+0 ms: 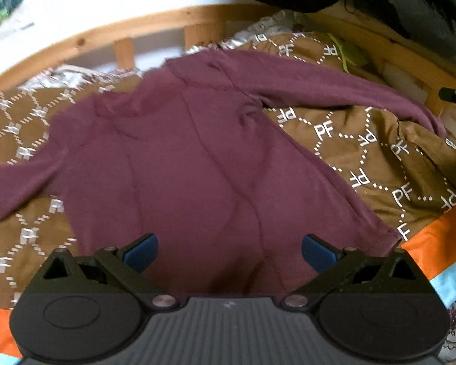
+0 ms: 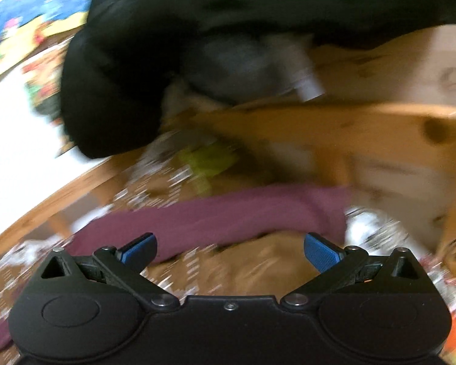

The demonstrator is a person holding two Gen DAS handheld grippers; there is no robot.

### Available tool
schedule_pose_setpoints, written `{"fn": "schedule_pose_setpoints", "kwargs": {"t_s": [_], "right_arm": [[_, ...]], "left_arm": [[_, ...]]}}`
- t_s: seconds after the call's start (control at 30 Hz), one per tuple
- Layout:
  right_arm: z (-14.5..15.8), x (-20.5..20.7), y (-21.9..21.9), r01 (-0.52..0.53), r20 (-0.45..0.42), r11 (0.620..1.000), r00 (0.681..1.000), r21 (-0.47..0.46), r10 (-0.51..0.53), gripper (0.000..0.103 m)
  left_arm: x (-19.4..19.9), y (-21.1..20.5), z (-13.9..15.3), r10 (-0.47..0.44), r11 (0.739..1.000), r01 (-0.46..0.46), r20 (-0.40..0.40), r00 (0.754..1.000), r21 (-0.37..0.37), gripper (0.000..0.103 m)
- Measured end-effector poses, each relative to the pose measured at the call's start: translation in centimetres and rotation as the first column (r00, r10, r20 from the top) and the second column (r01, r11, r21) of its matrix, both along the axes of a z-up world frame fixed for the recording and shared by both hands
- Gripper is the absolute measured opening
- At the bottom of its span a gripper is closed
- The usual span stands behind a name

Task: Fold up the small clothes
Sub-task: 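Reach the right gripper to the maroon sleeve cuff and close on it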

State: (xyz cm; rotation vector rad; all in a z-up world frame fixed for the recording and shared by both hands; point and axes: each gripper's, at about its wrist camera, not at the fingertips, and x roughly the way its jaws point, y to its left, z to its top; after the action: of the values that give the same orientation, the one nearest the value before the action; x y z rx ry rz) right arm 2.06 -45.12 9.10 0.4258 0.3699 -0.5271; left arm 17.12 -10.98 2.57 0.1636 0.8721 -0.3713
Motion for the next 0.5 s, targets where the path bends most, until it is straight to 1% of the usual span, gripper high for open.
{"fn": "schedule_pose_setpoints", "kwargs": {"t_s": [0.1,0.17,0.2,0.33,0.37,0.43,0.5], "right_arm": [[-0.7,0.5,-2.8,0.080,-0.019,0.997,0.997,0.011,-0.080,0.102],[-1.1,1.2,-4.2,0.099,-0.038,0.995,0.994,0.003,-0.099,0.096],[-1.3,1.6,-4.6,0.102,-0.051,0.995,0.993,-0.006,-0.102,0.095],[-2.1,3.3,-5.6,0.114,-0.082,0.992,0.990,-0.044,-0.118,0.082],[-2.4,3.6,-5.7,0.130,-0.085,0.990,0.987,-0.051,-0.134,0.078],[-2.8,4.1,-6.2,0.177,-0.083,0.983,0.980,-0.047,-0.181,0.072],[-3.4,4.6,-6.7,0.217,-0.089,0.976,0.972,-0.028,-0.218,0.070]], "left_arm": [[0.8,0.4,-2.0,-0.012,1.000,0.012,-0.013,1.000,-0.006,0.103],[1.5,0.8,-2.6,-0.019,1.000,0.019,-0.020,1.000,-0.009,0.103],[1.8,1.1,-2.9,-0.024,1.000,0.024,-0.016,1.000,-0.011,0.103],[2.9,1.7,-3.0,-0.030,1.000,0.030,0.013,0.999,-0.004,0.103],[3.1,2.0,-3.0,-0.023,1.000,0.023,0.019,1.000,-0.006,0.103],[3.5,2.5,-3.0,0.000,1.000,0.000,0.010,1.000,-0.016,0.103],[3.7,2.9,-3.0,0.018,0.999,-0.018,0.000,1.000,-0.032,0.103]]}}
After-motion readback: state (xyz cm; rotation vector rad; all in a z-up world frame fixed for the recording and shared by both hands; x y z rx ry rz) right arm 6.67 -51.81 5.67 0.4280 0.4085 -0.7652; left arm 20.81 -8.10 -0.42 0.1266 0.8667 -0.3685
